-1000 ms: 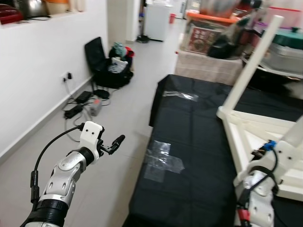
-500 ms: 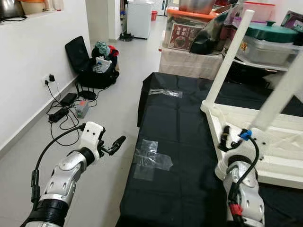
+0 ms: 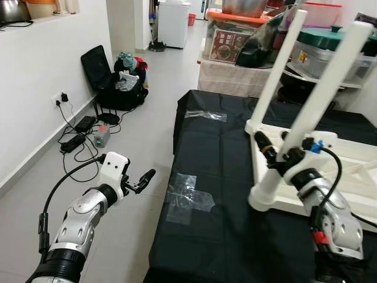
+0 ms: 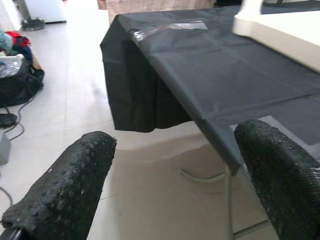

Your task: Building children table

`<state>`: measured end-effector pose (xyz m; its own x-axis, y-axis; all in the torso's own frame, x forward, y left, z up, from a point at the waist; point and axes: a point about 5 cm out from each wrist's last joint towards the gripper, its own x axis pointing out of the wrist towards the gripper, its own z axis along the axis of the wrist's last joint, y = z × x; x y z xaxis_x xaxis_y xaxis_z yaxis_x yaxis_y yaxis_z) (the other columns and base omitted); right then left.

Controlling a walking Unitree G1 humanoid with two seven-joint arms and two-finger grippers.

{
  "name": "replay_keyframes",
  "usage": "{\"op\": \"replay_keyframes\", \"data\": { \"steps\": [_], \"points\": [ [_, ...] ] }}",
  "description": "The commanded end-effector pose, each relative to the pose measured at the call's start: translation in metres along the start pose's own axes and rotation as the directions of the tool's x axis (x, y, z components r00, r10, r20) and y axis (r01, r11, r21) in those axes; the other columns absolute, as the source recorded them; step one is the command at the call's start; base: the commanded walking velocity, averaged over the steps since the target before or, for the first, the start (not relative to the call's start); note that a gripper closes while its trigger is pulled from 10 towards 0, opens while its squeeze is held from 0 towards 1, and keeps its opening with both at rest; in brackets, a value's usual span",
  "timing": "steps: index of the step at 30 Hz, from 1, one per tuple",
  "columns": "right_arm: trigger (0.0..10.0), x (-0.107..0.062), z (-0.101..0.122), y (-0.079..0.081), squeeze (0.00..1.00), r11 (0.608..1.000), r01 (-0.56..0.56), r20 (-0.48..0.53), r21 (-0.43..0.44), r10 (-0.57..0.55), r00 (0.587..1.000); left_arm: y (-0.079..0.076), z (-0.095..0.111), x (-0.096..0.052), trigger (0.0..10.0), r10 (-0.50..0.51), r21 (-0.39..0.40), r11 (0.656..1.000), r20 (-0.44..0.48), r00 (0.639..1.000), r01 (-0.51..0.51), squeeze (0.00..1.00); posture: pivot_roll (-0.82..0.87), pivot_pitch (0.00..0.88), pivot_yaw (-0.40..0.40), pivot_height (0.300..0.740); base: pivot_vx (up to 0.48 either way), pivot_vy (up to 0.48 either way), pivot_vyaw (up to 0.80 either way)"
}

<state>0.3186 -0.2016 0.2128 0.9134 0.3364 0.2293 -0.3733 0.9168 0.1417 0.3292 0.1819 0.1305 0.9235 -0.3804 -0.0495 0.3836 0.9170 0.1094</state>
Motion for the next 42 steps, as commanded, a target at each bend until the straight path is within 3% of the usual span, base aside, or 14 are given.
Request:
{"op": "replay_keyframes", "data": {
  "steps": [1,8,10,12,13,15,16,24,28,29,30,32,34,42],
  "points": [
    [4.6,0.01,0.0,0.03,0.0,0.981,-0.192,0.017,0.017,0.192,0.981,-0.002,-0.001,-0.002,10.0,-0.006,0.003,1.0,0.002,1.0,0.006,0.0,0.09,0.0,-0.128,0.74,0.0,0.0,0.0],
    [4.0,0.0,-0.009,0.039,0.0,0.934,-0.356,-0.02,0.032,0.356,0.934,0.002,0.001,-0.003,10.0,-0.002,0.008,1.0,0.001,1.0,0.002,0.0,0.09,0.0,-0.124,0.74,0.0,0.0,0.0],
    [7.9,-0.003,-0.009,0.035,0.0,0.934,-0.356,-0.038,0.028,0.357,0.933,0.001,0.001,-0.002,10.0,-0.006,0.009,1.0,-0.001,1.0,0.006,0.0,0.09,0.0,-0.124,0.74,0.0,0.0,0.0],
    [7.9,-0.004,-0.009,0.033,0.0,0.935,-0.352,-0.045,0.025,0.353,0.934,0.001,0.001,-0.001,10.0,-0.008,0.009,1.0,-0.002,1.0,0.008,0.0,0.09,0.0,-0.124,0.74,0.0,0.0,0.0],
    [5.2,-0.005,-0.01,0.028,0.0,0.944,-0.328,-0.054,0.023,0.329,0.943,-0.001,0.001,0.001,10.0,-0.014,0.007,1.0,0.0,1.0,0.014,0.0,0.07,0.0,-0.113,0.74,0.0,0.0,0.0],
    [5.2,-0.005,-0.01,0.026,0.0,0.949,-0.314,-0.055,0.024,0.315,0.948,-0.002,0.002,0.002,10.0,-0.016,0.006,1.0,0.001,1.0,0.016,0.0,0.07,0.0,-0.113,0.74,0.0,0.0,0.0],
    [1.3,-0.005,-0.01,0.024,0.0,0.952,-0.305,-0.057,0.025,0.306,0.95,-0.003,0.002,0.002,10.0,-0.019,0.005,1.0,0.002,1.0,0.019,0.0,0.07,0.0,-0.111,0.74,0.0,0.0,0.0],
    [0.0,-0.008,-0.015,0.022,0.0,0.957,-0.287,-0.051,0.036,0.288,0.956,-0.003,0.0,0.0,10.0,-0.018,0.006,1.0,-0.002,1.0,0.018,0.0,0.07,0.0,-0.114,0.74,0.0,0.0,0.0],
    [0.0,-0.005,-0.033,-0.005,0.0,0.989,0.123,-0.174,-0.087,-0.136,0.975,-0.003,-0.001,0.0,10.0,-0.017,0.004,1.0,-0.004,1.0,0.017,0.0,0.06,0.0,-0.111,0.74,0.0,0.0,0.0],
    [0.0,-0.013,-0.037,-0.028,0.0,0.895,0.412,-0.186,-0.173,-0.44,0.879,-0.004,-0.001,0.0,10.0,-0.017,0.003,1.0,-0.003,1.0,0.017,0.0,0.06,0.0,-0.113,0.74,0.0,0.0,0.0],
    [0.0,-0.013,-0.037,-0.028,0.0,0.895,0.412,-0.186,-0.173,-0.44,0.879,-0.004,-0.001,0.0,10.0,-0.017,0.003,1.0,-0.003,1.0,0.017,0.0,0.06,0.0,-0.113,0.74,0.0,0.0,0.0],
    [0.0,-0.037,-0.041,-0.051,0.0,0.64,0.729,-0.151,-0.243,-0.767,0.624,-0.004,-0.001,0.001,10.0,-0.016,0.001,1.0,-0.002,1.0,0.016,0.0,0.06,0.0,-0.115,0.74,0.0,0.0,0.0],
    [0.0,-0.051,-0.042,-0.054,0.0,0.535,0.807,-0.124,-0.251,-0.845,0.521,-0.004,-0.001,0.001,10.0,-0.014,0.001,1.0,-0.002,1.0,0.014,0.0,0.06,0.0,-0.115,0.74,0.0,0.0,0.0],
    [0.0,-0.06,-0.045,-0.027,0.0,0.519,0.827,-0.107,-0.218,-0.855,0.508,-0.005,-0.002,0.0,10.0,-0.014,0.0,1.0,-0.005,1.0,0.014,0.0,0.04,0.0,-0.098,0.74,0.0,0.0,0.0]
  ]
}}
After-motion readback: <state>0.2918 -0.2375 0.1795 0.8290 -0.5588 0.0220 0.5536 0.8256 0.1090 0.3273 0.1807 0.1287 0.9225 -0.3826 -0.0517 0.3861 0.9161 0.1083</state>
